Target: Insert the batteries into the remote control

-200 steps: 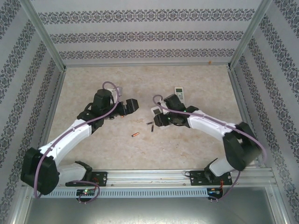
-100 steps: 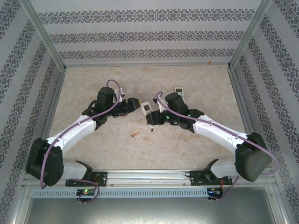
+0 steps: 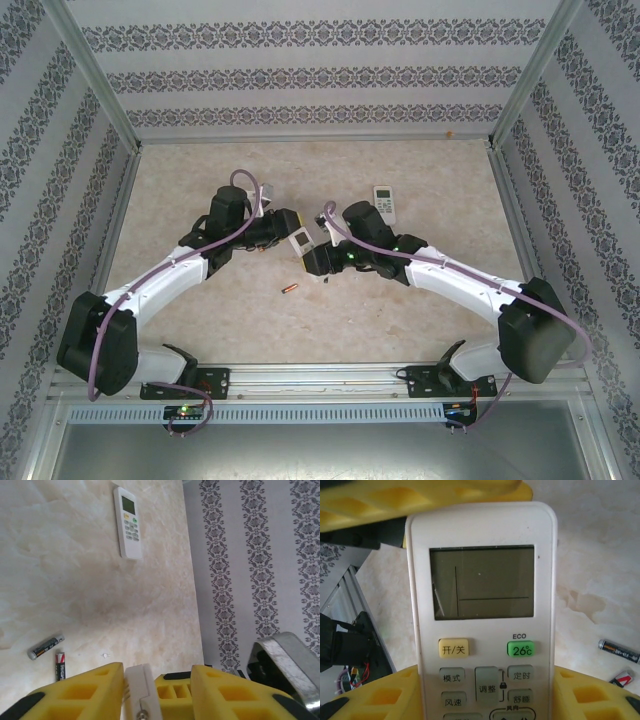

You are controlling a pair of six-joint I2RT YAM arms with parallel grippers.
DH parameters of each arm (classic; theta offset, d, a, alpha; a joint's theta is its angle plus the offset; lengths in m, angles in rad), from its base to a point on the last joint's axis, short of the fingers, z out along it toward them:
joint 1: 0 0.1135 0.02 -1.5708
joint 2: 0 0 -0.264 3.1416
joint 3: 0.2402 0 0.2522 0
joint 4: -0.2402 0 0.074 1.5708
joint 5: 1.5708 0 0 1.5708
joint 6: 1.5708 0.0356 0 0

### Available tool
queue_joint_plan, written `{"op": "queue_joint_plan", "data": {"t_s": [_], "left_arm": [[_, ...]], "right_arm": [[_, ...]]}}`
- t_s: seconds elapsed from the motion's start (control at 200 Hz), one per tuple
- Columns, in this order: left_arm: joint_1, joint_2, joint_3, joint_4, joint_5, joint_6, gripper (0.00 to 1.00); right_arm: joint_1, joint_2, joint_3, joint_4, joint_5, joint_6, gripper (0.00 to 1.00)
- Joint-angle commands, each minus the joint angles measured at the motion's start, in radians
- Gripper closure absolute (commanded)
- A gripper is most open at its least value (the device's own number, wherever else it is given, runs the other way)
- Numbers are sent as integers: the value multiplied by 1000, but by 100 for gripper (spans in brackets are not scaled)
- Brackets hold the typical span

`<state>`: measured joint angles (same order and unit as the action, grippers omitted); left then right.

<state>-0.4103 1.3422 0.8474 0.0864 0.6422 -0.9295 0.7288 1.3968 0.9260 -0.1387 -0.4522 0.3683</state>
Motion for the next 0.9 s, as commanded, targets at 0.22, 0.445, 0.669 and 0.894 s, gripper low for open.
{"op": "queue_joint_plan", "data": {"t_s": [0.22,0.445,0.669,0.894], "left_arm": [[-62,54,86,-138,61,36,68],[-64,54,99,-155,26,17,87],[-61,83,220,-391,-140,-79,89],[-61,55,238,-485,-331,-238,90]], "right_arm": [[0,10,48,32,22,-9,60],[4,-27,37,17,34,-34,51],[144,-227,-122,135,467,-273,13],[328,-300,-343,526,750,-725,12]]}}
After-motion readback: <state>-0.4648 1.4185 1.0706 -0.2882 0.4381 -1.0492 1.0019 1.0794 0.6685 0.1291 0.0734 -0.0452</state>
